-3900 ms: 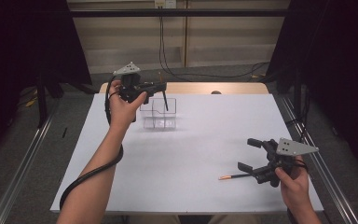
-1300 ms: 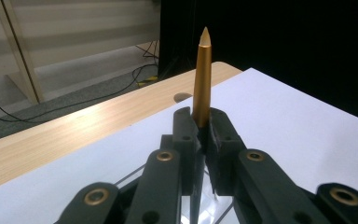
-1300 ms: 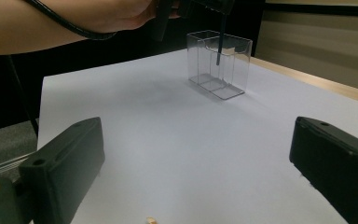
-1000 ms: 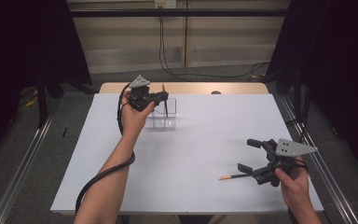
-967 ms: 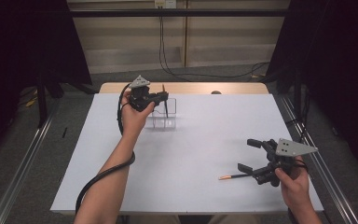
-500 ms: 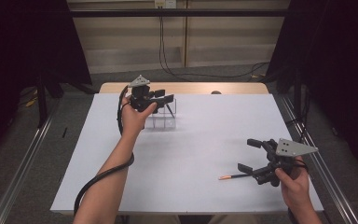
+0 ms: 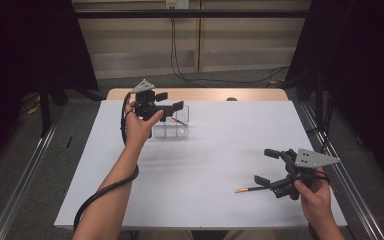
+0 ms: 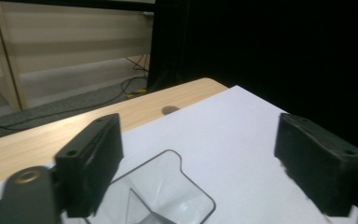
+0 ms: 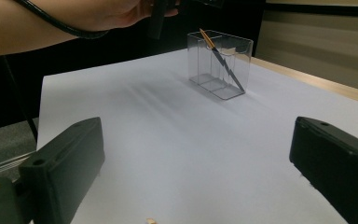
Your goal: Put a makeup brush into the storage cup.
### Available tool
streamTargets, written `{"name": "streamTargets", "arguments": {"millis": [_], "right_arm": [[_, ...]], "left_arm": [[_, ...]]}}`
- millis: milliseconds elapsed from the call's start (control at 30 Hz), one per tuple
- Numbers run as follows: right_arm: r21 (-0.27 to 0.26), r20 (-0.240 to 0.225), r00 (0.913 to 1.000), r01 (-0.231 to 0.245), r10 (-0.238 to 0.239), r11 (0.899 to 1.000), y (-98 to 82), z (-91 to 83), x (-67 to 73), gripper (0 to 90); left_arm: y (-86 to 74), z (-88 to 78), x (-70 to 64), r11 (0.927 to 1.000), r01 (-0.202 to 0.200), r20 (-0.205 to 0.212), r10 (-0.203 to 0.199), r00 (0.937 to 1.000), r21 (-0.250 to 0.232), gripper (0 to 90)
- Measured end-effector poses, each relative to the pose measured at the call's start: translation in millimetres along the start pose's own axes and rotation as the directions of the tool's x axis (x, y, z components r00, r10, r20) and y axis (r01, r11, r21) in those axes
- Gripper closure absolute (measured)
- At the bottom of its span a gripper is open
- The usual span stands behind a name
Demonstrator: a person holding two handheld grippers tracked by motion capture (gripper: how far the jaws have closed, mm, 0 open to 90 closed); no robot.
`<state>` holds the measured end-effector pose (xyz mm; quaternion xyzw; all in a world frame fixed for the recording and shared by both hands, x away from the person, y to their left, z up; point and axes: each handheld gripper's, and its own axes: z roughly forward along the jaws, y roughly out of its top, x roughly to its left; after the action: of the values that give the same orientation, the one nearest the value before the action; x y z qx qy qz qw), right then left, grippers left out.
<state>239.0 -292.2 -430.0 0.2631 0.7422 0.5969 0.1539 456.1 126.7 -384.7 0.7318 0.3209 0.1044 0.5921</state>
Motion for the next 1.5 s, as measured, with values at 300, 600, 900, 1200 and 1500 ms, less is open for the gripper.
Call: {"name": "streamTargets", "arguments": {"millis": [300,600,900,1200,1500], "right_arm": [[0.003,-0.001,1.0,0.003,-0.003,1.0,-0.5,0.6,-0.2,2.7],[0.005,0.0,1.0,0.003,-0.003,1.0,-0.4,1.3,0.2,2.7],[0.005,0.0,1.0,0.002,-0.002,1.0,-0.7,1.0,0.0,2.7],[0.006,0.0,1.0,0.002,-0.002,1.0,-0.8,1.5,0.2,2.7],[0.006,-0.002,1.0,0.003,-0.003,1.0,-0.9,1.2,0.1,2.7]], "left_arm": [[-4.3,-10.4,0.7,0.9998,0.0,0.025,0.0,0.9997,-0.021,5.5],[-9.9,-23.2,1.0,0.9989,-0.005,0.056,0.008,0.9984,-0.046,0.9],[-17.7,-38.3,-2.0,0.9984,0.008,0.091,-0.003,0.9959,-0.056,1.2],[-27.5,-49.5,-6.9,0.9984,-0.005,0.106,0.011,0.9943,-0.057,1.5],[-37.5,-61.6,-12.3,0.9987,-0.013,0.135,0.019,0.9906,-0.05,1.7]]}}
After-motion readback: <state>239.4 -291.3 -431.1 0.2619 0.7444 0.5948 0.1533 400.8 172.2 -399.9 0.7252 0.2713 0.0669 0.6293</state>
